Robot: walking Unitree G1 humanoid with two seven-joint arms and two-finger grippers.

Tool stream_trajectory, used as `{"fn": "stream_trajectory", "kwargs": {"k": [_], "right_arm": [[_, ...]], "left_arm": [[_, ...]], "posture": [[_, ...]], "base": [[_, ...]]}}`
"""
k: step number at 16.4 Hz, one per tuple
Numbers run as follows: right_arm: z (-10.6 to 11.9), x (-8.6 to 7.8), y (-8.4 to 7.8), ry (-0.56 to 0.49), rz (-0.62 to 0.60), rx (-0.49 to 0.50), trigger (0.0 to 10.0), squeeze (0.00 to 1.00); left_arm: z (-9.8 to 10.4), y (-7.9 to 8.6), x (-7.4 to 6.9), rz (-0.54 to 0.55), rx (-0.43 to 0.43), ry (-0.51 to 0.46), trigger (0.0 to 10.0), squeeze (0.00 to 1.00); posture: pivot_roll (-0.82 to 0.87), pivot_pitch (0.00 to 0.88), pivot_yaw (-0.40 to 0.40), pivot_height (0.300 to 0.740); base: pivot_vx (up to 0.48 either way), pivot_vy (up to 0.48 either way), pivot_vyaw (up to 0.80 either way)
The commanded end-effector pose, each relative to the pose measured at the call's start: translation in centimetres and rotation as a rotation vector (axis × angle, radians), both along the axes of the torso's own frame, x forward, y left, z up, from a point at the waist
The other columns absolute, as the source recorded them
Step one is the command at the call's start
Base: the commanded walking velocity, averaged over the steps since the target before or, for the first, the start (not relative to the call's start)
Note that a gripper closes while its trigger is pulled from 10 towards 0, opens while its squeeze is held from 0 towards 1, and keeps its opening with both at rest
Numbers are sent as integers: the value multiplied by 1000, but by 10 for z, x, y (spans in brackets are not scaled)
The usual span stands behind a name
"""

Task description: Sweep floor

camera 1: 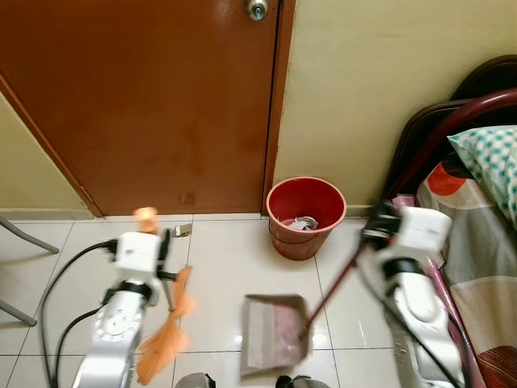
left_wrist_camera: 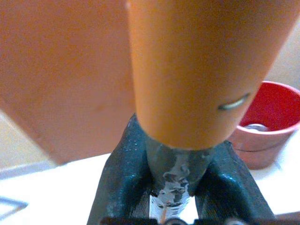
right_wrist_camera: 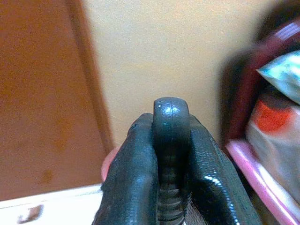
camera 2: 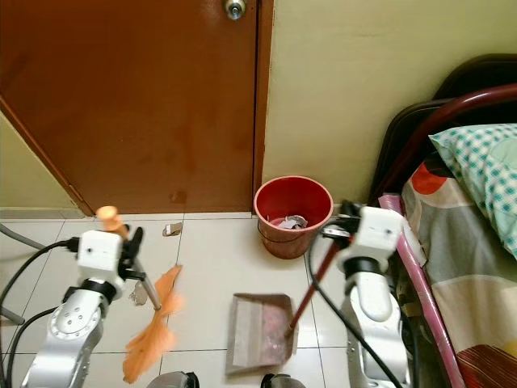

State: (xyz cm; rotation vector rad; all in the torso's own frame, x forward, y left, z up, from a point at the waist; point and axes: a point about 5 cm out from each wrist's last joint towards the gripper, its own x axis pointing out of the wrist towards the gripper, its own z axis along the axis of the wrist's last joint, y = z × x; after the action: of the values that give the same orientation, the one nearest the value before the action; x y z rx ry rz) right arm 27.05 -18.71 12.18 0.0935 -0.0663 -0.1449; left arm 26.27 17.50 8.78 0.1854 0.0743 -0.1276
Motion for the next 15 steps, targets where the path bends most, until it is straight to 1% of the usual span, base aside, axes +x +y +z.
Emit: {"fn": "stream_trajectory", "kwargs": {"k": [1,2,3,4,5,6,8,9,10,11,13,15], "right_arm": [[-13,-2,-2,65,-21,24,10000,0],[-16,-2,-2,84,-20,1,10000,0],[-26,-2,-1,130,-24,-16,10000,0],[-31,-3,-2,146,-32,-13,10000,0],[-36,-5,-3,158,-32,-8,10000,0],[-42,-8,-2,171,-13,-35,10000,0],[-48,-10,-2,198,-12,-20,10000,0],[-47,-9,-3,190,-14,-20,10000,0],[-44,-8,-3,170,-10,-19,10000,0],[-42,-7,-3,160,-4,-34,10000,0],[-42,-6,-5,153,-3,-43,10000,0],[-42,-7,-5,147,1,-39,10000,0]], "left_arm": [[14,-17,4,-73,-43,-40,10000,0],[17,-21,5,-87,-49,-48,10000,0],[26,-28,8,-109,-59,-80,10000,0],[31,-28,10,-113,-45,-106,10000,0],[39,-28,13,-122,-11,-153,10000,0],[49,-28,17,-133,19,-208,10000,0],[65,-23,26,-107,27,-269,10000,0],[77,-21,31,-96,45,-318,10000,0],[85,-19,34,-85,59,-343,10000,0],[99,-14,38,-59,81,-398,10000,0],[119,-3,42,-18,103,-473,10000,0],[131,6,44,4,125,-507,10000,0]], "posture": [[68,131,27,740],[68,131,27,740],[69,129,25,740],[70,129,22,740],[75,129,19,740],[75,128,18,740],[74,126,18,740],[71,125,18,740],[71,125,18,740],[71,125,18,740],[65,130,20,740],[65,130,20,740]], "base": [[0,0,0],[0,0,0],[0,0,0],[0,0,0],[0,0,0],[0,0,0],[0,0,0],[0,0,0],[0,0,0],[0,0,0],[0,0,0],[0,0,0]]}}
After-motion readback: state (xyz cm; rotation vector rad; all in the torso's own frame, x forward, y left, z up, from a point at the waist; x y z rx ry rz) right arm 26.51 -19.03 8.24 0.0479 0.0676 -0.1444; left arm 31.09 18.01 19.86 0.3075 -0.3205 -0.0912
